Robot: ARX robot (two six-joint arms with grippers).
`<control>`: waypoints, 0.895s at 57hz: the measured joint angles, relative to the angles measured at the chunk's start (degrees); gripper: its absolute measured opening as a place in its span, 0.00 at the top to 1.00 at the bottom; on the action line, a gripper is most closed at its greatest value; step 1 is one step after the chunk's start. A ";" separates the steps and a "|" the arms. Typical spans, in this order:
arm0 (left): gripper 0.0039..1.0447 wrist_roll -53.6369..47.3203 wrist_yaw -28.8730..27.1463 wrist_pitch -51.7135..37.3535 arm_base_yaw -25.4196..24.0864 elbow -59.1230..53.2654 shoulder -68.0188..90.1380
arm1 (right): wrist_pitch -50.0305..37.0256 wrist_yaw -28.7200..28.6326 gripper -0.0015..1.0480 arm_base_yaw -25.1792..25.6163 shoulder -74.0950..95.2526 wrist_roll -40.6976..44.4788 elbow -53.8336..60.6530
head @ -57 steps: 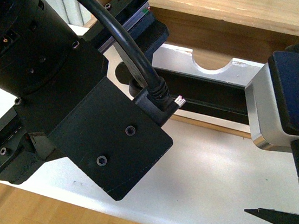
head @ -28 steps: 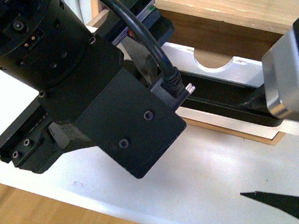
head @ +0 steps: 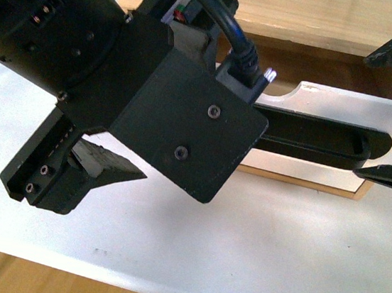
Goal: Pull drawer
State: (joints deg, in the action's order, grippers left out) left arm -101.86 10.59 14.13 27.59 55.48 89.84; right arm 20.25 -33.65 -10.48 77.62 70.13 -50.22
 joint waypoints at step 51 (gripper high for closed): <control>0.05 34.05 -2.99 -47.52 -8.33 -23.87 -16.98 | -48.98 -13.97 0.09 33.48 -10.10 -27.41 23.96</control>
State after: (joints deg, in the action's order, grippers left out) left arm -67.81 7.60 -33.39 19.27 31.62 72.86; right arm -28.73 -47.62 23.00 67.53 42.72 -26.26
